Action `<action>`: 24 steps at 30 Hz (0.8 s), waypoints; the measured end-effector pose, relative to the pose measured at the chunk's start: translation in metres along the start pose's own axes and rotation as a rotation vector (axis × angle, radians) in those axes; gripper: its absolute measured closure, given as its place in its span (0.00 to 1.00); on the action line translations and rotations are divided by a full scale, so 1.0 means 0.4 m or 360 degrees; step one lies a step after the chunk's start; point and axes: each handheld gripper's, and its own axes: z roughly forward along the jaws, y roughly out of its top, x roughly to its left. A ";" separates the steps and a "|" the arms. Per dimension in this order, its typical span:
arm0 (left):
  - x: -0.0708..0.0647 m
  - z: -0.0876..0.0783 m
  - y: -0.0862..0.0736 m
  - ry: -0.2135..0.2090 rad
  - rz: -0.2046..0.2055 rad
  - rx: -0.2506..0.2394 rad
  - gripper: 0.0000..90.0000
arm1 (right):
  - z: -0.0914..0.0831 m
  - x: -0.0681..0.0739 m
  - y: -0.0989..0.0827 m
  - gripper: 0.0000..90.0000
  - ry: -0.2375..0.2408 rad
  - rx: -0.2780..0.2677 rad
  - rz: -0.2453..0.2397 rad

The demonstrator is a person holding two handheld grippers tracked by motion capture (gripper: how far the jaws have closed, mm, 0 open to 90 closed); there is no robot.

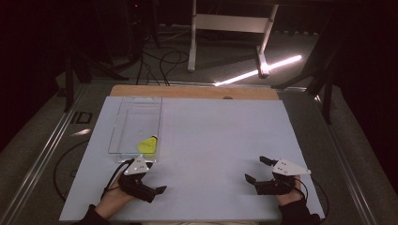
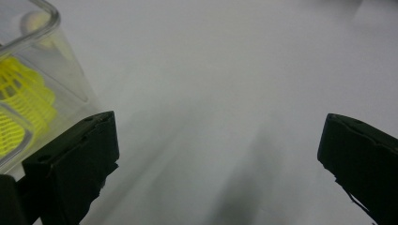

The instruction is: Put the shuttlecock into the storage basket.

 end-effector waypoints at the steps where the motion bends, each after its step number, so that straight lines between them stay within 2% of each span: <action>1: -0.002 0.000 -0.003 0.0017 -0.0002 0.0003 0.00 | 0.000 0.000 0.000 0.11 0.0000 0.0000 0.0000; 9: -0.004 0.008 -0.020 0.0039 -0.0028 -0.0052 0.00 | 0.001 -0.001 -0.002 0.11 0.0011 0.0004 0.0008; 12: -0.001 0.011 -0.023 0.0014 -0.0046 -0.0057 0.00 | 0.002 -0.001 -0.002 0.11 0.0019 0.0005 0.0012; 18: 0.002 0.015 -0.025 0.0015 -0.0072 -0.0074 0.00 | 0.005 0.000 -0.003 0.11 0.0031 0.0012 0.0008; 24: 0.000 0.020 -0.025 0.0025 -0.0047 -0.0086 0.00 | 0.005 0.001 -0.002 0.11 0.0030 0.0024 0.0008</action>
